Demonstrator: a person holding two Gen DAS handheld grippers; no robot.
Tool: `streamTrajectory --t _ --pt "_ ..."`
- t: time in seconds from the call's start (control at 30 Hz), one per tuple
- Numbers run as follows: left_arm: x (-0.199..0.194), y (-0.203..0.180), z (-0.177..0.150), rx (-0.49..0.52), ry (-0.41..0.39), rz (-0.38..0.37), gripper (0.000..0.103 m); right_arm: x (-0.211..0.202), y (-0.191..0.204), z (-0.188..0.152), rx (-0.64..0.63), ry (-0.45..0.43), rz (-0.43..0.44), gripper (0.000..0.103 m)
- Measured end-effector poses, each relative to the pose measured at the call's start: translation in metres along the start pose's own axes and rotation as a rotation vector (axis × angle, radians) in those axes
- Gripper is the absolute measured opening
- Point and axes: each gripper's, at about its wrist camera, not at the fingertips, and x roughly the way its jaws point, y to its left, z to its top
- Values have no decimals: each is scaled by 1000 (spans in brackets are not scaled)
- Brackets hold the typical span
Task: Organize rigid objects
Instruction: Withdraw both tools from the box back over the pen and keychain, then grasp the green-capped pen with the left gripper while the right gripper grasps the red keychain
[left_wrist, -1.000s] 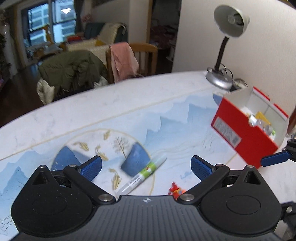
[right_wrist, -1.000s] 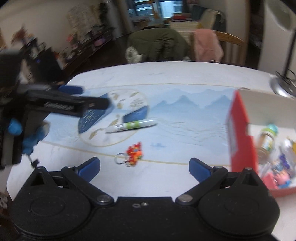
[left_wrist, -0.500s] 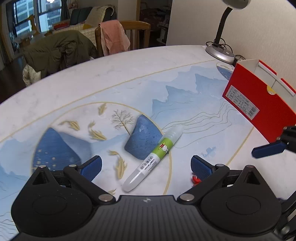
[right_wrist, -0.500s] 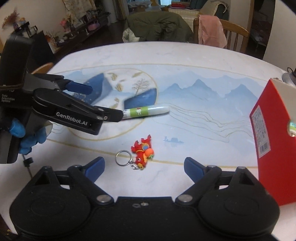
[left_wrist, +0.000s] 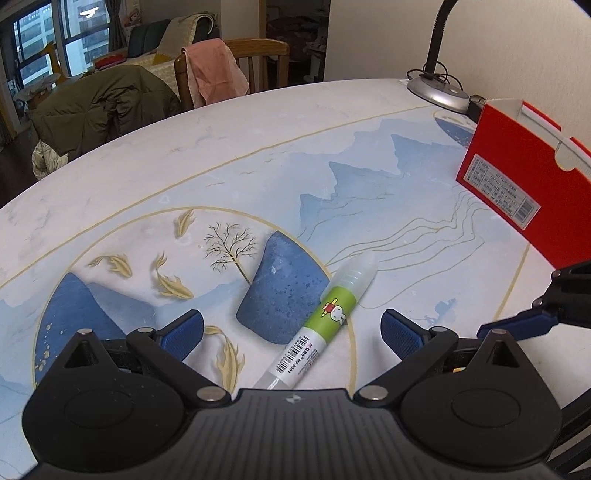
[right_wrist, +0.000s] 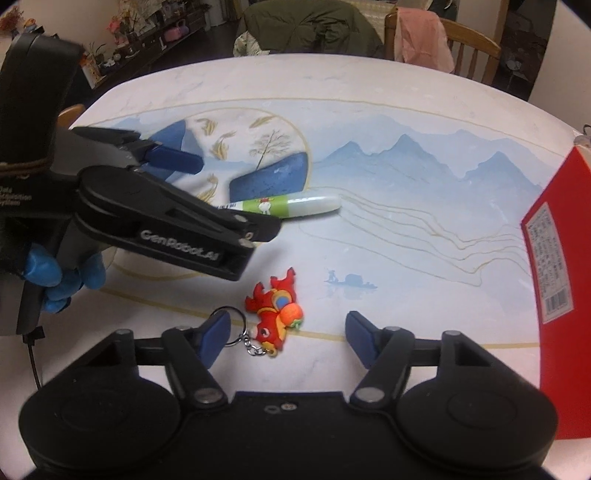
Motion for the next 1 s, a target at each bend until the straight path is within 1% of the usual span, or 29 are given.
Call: streamTrajectory --t 0.03,0.07,0.1,0.13,0.2,0.3,0.33,0.37,0.43,0.5,0.6,0.67,0.7,0.77,0.83,0.87,0.9,0.97,1.0 --pt "1 0 0 5 -2 2 103 2 1 0 -6 2 -1 56" --pt "2 -1 0 10 -5 6 103 3 1 0 -9 4 1 54" --pt "3 -1 0 14 -6 9 102 5 1 1 -11 8 -2 50" --pt "5 -1 -1 18 -5 14 102 6 1 1 -13 10 -5 47" --pt "7 -2 -2 22 -3 17 102 8 0 2 -16 10 5 45" --pt "9 -3 -4 31 -7 28 102 9 3 2 -38 3 -7 41" --pt "9 -4 -4 34 -6 28 101 10 3 3 -42 2 -8 40" --pt "9 -4 -5 36 -5 29 96 10 5 3 -48 -1 -11 40" --pt "10 -4 -7 36 -6 23 91 11 7 4 -65 -5 -21 38" --pt "9 -4 -7 33 -11 22 89 12 9 5 -81 -10 -23 35" --pt "6 -6 -8 38 -27 19 74 12 12 4 -92 -16 -26 32" --pt "4 -9 -7 44 -33 14 57 12 13 4 -94 -20 -30 32" --pt "3 -11 -6 47 -34 9 53 13 13 4 -91 -21 -30 32" --pt "2 -14 -6 52 -34 -2 40 13 12 4 -83 -23 -30 31" --pt "1 -19 -6 59 -30 -7 32 11 11 3 -72 -29 -28 29" --pt "1 -21 -6 60 -26 -7 29 10 10 2 -62 -31 -26 29" --pt "1 -23 -5 56 -21 -10 28 8 9 1 -51 -37 -25 26" --pt "1 -26 -4 44 -14 -17 21 6 5 -1 -34 -31 -27 26" --pt "0 -28 -5 37 -10 -20 20 5 4 -3 -30 -30 -27 26"
